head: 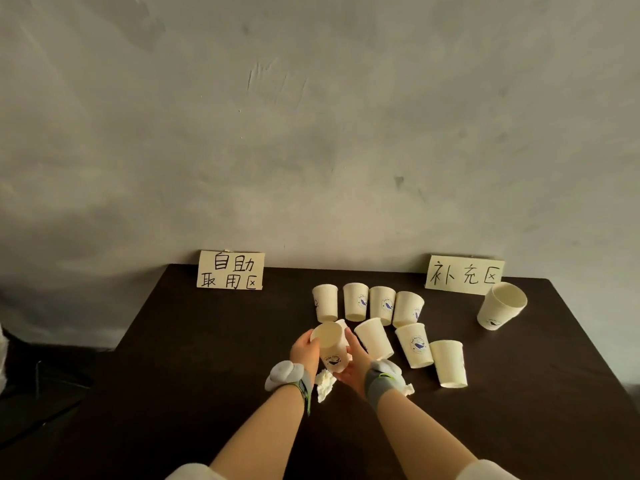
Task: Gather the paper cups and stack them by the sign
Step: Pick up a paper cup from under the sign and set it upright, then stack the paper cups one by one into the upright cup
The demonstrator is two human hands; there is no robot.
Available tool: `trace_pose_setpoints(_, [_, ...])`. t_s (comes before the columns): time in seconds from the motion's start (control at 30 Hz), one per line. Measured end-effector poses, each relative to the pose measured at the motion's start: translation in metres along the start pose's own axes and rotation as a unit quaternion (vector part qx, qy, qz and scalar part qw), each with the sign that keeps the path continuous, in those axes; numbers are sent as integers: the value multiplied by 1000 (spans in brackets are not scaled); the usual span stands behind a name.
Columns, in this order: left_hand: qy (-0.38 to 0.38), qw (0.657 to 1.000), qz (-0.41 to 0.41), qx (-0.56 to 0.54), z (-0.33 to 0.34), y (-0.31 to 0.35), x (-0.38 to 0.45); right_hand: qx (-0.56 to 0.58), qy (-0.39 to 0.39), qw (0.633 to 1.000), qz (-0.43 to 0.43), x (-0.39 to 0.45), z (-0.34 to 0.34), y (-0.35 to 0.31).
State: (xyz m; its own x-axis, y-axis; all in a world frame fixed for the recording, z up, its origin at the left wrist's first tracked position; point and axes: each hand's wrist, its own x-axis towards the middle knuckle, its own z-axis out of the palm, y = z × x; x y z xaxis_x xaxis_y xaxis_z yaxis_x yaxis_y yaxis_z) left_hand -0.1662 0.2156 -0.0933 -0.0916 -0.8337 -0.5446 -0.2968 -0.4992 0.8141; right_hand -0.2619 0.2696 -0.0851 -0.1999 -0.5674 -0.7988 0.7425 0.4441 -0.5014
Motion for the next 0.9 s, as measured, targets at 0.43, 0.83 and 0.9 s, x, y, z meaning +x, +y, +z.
trace_pose_setpoints(0.43, [129, 989, 13, 64, -43, 9, 19, -568, 93, 813, -84, 12, 11, -47])
trace_pose_setpoints(0.83, [152, 987, -12, 50, -56, -10, 37, -597, 166, 784, -37, 51, 48, -63])
trace_pose_setpoints(0.9, [134, 991, -10, 15, -55, -14, 38, -607, 171, 775, -36, 54, 49, -61])
